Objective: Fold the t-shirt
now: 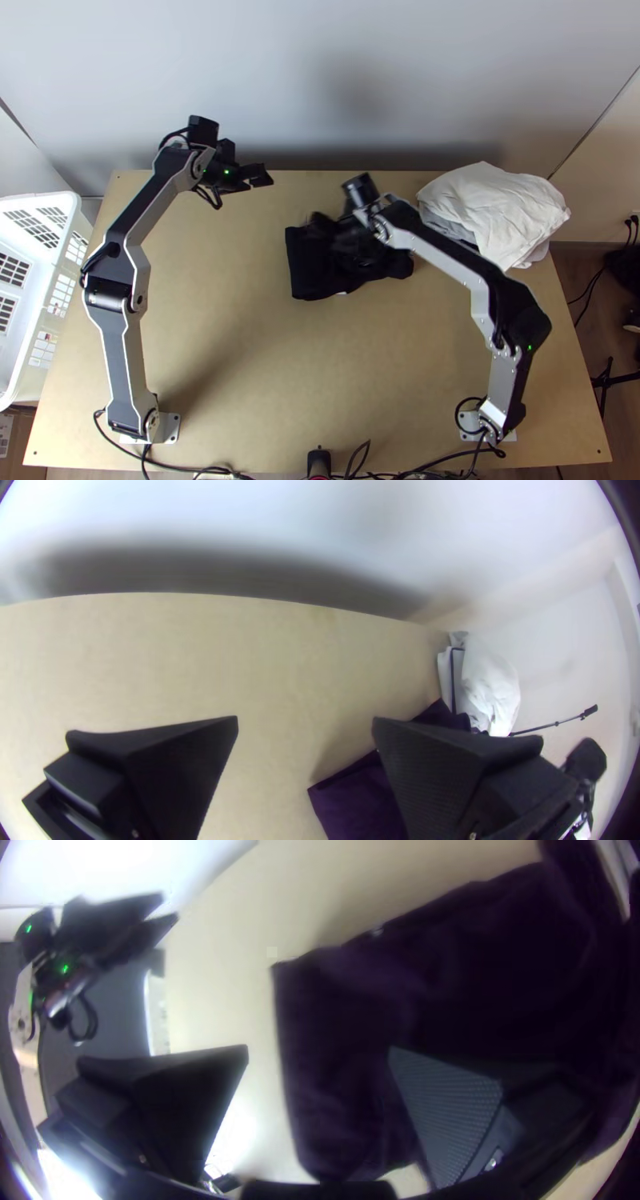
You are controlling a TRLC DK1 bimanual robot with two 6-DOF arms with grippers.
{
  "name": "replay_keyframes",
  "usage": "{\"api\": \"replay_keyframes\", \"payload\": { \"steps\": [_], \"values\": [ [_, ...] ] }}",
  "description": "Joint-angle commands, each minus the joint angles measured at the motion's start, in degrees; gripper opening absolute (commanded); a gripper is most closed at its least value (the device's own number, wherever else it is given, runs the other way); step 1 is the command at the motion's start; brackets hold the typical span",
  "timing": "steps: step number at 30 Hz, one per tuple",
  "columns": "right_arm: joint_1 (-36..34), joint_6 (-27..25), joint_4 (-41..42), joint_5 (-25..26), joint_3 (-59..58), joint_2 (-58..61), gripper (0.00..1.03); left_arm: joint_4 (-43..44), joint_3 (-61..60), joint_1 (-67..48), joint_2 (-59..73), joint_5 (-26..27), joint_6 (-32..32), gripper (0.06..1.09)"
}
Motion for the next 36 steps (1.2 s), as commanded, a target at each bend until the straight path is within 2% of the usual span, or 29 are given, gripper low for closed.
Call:
{"api": "replay_keyframes", "payload": {
  "steps": [1, 7, 11, 14, 17, 21, 24, 25, 27, 29, 36],
  "values": [
    [-11.3, -4.2, -1.7, 10.4, -3.3, 0.9, 0.98, 1.2, -0.9, 1.0, -0.4, -0.2, -0.1, 1.04],
    [-17.5, -4.2, -5.5, 15.1, -7.9, -4.8, 0.98, 2.6, -0.7, 0.3, -0.7, -0.2, -0.2, 1.04],
    [-17.9, -2.2, -10.3, 15.0, -9.0, -8.3, 0.98, 3.6, -0.6, 0.0, -0.9, -0.1, -0.9, 1.04],
    [-17.9, -2.1, -10.9, 15.0, -8.6, -10.5, 0.98, 3.5, -0.6, -0.8, -1.1, 0.1, -1.2, 1.04],
    [-17.6, -2.2, -10.9, 15.0, -5.9, -11.8, 0.98, 1.2, -0.6, -1.8, -2.1, 4.3, -1.3, 1.04],
    [-14.1, -3.3, -10.9, 13.0, -1.4, -13.0, 0.98, -5.6, -0.7, -4.6, -2.9, 9.3, 1.2, 1.04],
    [-11.4, -2.5, -13.8, 10.9, 1.5, -12.0, 0.98, -9.6, -0.8, -7.2, -2.9, 9.5, 3.9, 1.04],
    [-10.9, -1.6, -17.3, 10.0, 3.0, -10.7, 0.98, -10.2, -0.9, -7.9, -2.9, 9.5, 4.2, 1.04],
    [-10.6, 1.1, -22.3, 7.7, 5.2, -8.7, 0.98, -10.2, -1.5, -9.2, -2.9, 9.5, 4.3, 1.04],
    [-10.0, 2.0, -23.7, 6.3, 5.5, -8.1, 0.98, -10.2, -1.5, -10.2, -2.9, 9.5, 4.3, 1.04],
    [-6.8, 3.2, -19.6, 4.3, 7.0, -4.6, 0.98, -7.3, -1.5, -11.6, -2.3, 10.1, 3.8, 1.04]
  ]
}}
